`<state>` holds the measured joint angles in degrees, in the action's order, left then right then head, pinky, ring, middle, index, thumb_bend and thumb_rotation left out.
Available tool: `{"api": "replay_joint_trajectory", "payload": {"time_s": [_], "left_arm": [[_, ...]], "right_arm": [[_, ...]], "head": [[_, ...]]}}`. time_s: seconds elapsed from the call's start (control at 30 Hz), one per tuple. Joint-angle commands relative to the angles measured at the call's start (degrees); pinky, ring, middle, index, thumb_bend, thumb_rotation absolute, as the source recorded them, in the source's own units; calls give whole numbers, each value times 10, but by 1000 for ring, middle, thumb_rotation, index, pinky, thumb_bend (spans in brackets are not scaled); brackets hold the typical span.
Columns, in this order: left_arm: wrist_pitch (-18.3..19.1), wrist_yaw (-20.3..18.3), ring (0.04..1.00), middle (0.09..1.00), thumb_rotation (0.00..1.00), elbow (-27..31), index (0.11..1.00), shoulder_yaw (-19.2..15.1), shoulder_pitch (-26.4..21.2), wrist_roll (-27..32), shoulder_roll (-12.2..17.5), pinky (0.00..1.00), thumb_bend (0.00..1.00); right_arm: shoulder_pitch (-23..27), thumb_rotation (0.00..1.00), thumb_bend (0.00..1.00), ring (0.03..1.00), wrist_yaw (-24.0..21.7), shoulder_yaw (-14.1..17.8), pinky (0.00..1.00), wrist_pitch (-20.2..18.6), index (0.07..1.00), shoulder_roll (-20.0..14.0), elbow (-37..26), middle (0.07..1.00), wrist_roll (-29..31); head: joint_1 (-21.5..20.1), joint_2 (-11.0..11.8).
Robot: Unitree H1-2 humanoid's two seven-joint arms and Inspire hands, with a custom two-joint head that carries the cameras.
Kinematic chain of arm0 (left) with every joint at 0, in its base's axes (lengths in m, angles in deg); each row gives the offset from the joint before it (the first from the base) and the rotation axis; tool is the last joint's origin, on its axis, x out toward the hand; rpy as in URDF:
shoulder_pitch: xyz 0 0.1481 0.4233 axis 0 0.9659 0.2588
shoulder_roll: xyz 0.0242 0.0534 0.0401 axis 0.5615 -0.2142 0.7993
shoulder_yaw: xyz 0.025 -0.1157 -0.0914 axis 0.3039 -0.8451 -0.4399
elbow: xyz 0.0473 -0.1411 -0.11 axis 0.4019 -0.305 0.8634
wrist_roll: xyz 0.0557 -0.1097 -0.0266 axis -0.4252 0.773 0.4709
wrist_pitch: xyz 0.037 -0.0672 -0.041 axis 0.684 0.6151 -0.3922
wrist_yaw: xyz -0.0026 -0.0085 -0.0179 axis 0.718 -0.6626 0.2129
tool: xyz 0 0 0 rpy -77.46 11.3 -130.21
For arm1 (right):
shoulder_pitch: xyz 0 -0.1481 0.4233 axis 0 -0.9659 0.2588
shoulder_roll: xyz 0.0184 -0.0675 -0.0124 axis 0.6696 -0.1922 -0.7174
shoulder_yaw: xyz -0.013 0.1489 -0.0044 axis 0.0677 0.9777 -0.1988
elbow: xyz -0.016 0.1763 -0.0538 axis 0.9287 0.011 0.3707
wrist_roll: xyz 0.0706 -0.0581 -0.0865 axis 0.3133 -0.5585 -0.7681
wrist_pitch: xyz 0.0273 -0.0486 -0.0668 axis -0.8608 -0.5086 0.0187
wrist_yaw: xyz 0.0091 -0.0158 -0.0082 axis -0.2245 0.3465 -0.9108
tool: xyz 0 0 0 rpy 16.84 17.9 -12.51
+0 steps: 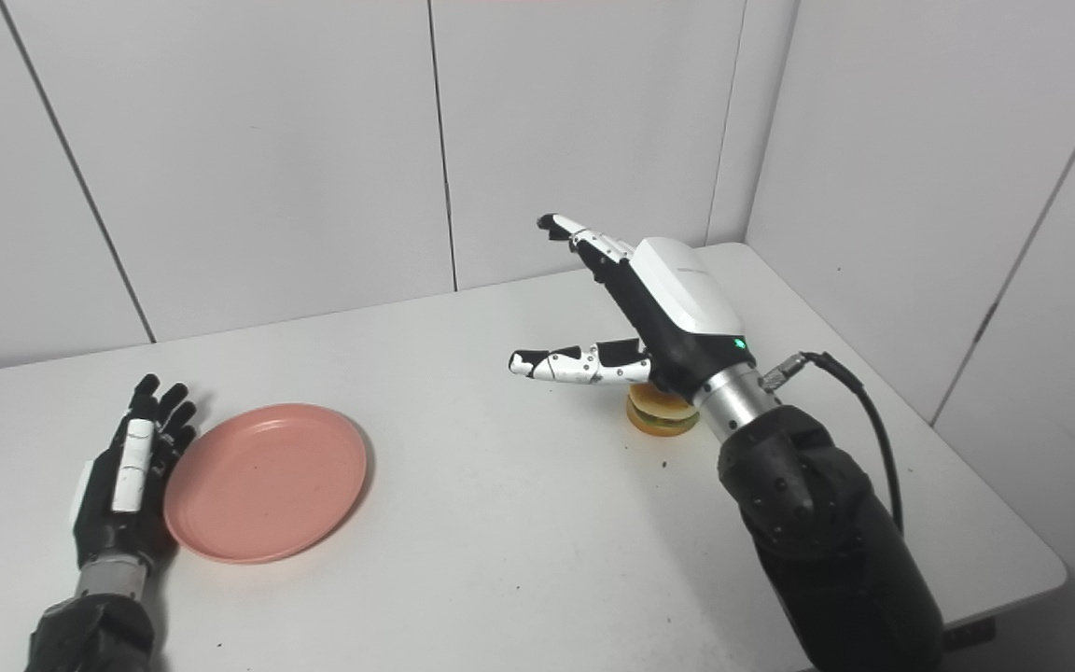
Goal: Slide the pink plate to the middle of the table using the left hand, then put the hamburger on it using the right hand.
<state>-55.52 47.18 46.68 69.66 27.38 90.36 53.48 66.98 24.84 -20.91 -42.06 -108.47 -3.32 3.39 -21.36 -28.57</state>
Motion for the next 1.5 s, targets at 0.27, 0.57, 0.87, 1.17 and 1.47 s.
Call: {"api": "replay_joint_trajectory", "payload": {"time_s": [0.27, 0.57, 0.87, 1.17, 1.47], "left_arm": [[-18, -5, 941, 908, 676, -30, 929, 2, -9, 3, -3, 994, 977], [-19, -4, 944, 908, 685, -28, 936, 4, -7, 1, -3, 1000, 980], [-23, -5, 943, 911, 692, -33, 937, 3, -7, 2, -3, 1000, 972], [-24, -4, 937, 908, 691, -34, 935, 2, -7, 1, -1, 979, 974], [-19, -3, 941, 909, 693, -28, 930, 4, -5, 1, -4, 994, 969]], "right_arm": [[92, 452, 1000, 900, -88, -39, 695, -47, 862, -94, 60, 923, -57], [134, 478, 1000, 918, -128, -90, 827, -33, 837, -141, 128, 905, -99], [162, 377, 1000, 908, -187, -119, 737, -39, 832, -157, 169, 901, -97], [178, 354, 1000, 907, -239, -135, 706, -64, 836, -158, 180, 903, -109], [180, 331, 1000, 928, -291, -143, 999, -87, 836, -164, 177, 894, -118]], "head": [[2, 6], [5, 7], [7, 9], [7, 11], [9, 10]]}}
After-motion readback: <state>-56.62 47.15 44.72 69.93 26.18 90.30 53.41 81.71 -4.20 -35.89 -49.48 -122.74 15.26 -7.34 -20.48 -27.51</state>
